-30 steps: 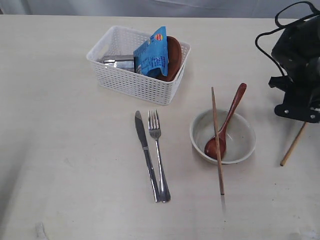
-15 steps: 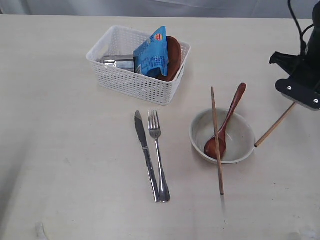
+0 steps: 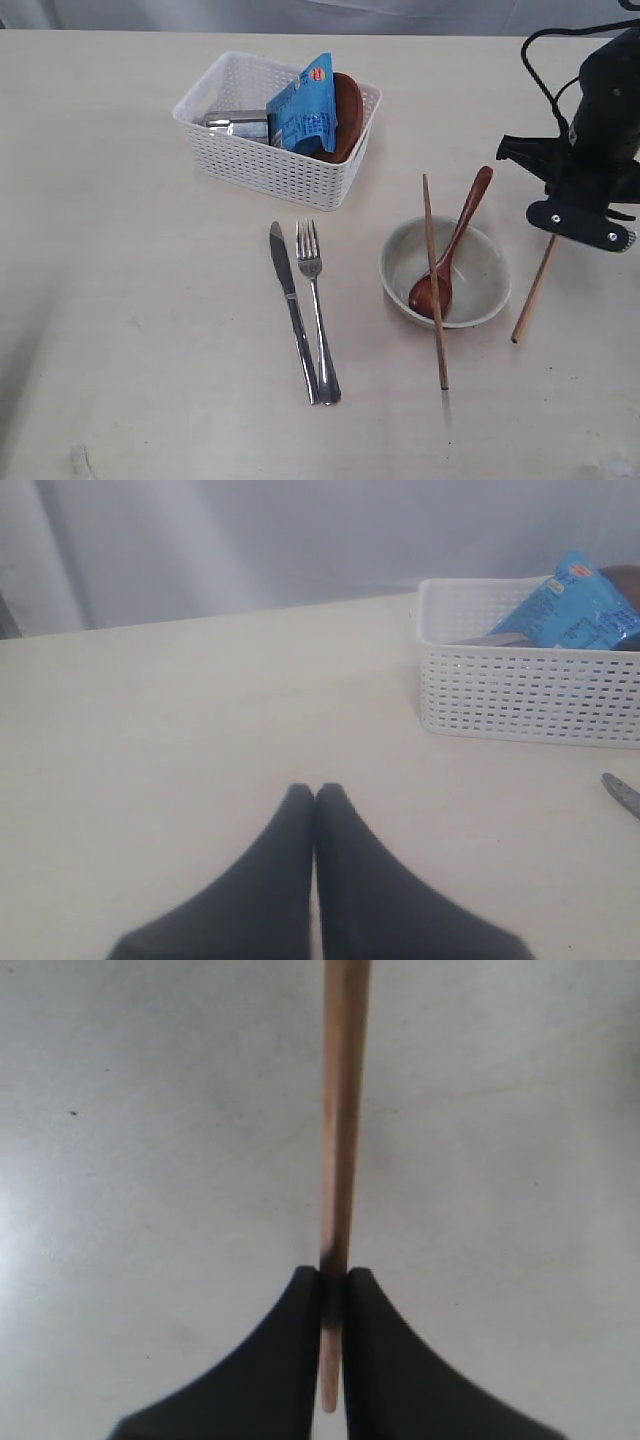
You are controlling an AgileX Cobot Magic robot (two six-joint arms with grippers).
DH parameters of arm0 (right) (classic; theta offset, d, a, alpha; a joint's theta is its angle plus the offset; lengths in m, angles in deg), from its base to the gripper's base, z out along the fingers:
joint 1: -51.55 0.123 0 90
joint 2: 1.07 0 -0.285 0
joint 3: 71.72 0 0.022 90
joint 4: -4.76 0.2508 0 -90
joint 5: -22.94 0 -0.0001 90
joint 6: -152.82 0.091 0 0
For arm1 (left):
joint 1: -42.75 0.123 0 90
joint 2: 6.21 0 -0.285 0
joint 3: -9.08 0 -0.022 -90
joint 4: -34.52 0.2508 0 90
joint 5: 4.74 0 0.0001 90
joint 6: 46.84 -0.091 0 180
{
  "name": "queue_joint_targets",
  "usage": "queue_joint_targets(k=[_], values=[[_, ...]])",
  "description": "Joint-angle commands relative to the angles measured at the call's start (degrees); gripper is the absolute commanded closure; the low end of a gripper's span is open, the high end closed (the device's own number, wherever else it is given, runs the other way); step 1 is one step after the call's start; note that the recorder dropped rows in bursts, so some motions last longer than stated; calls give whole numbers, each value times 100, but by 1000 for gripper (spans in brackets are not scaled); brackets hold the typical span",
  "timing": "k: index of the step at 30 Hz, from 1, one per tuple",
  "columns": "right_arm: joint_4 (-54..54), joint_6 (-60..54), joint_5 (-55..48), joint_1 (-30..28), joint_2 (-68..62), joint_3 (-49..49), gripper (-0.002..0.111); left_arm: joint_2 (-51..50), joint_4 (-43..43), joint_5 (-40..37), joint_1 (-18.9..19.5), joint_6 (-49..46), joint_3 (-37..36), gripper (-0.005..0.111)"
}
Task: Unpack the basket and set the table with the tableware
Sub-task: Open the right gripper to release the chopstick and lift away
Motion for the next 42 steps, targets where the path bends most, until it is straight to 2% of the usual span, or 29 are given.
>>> queue_joint_targets(k=[1, 5, 10, 22, 25, 26, 28, 29, 30, 33, 35, 39, 42], values=[[-5, -42, 124, 16, 48, -36, 109, 20, 26, 17, 14, 0, -10, 107], [528, -42, 29, 16, 182, -36, 109, 20, 26, 17, 14, 0, -10, 107], [598, -42, 87, 16, 266, -51, 109, 20, 26, 17, 14, 0, -10, 107], [475, -42, 293, 73, 266, -364, 109, 20, 26, 17, 14, 0, -10, 107], [24, -42, 224, 145, 266, -455, 108, 20, 26, 17, 14, 0, -10, 107], [-102, -42, 262, 145, 266, -498, 105, 20, 26, 17, 14, 0, -10, 107], [-217, 17, 405, 104, 266, -598, 82, 20, 26, 17, 14, 0, -10, 107], [-217, 119, 659, 47, 266, -637, 59, 20, 26, 17, 14, 0, -10, 107], [-147, 229, 865, 2, 266, -672, 47, 20, 26, 17, 14, 0, -10, 107], [-147, 276, 816, -10, 266, -710, 52, 20, 26, 17, 14, 0, -10, 107], [-147, 290, 623, -10, 278, -710, 61, 20, 26, 17, 14, 0, -10, 107], [-91, 354, 188, -10, 548, -720, 89, 20, 26, 17, 14, 0, -10, 107], [26, 1107, 117, -96, 837, -732, 108, 20, 26, 17, 14, 0, -10, 107]])
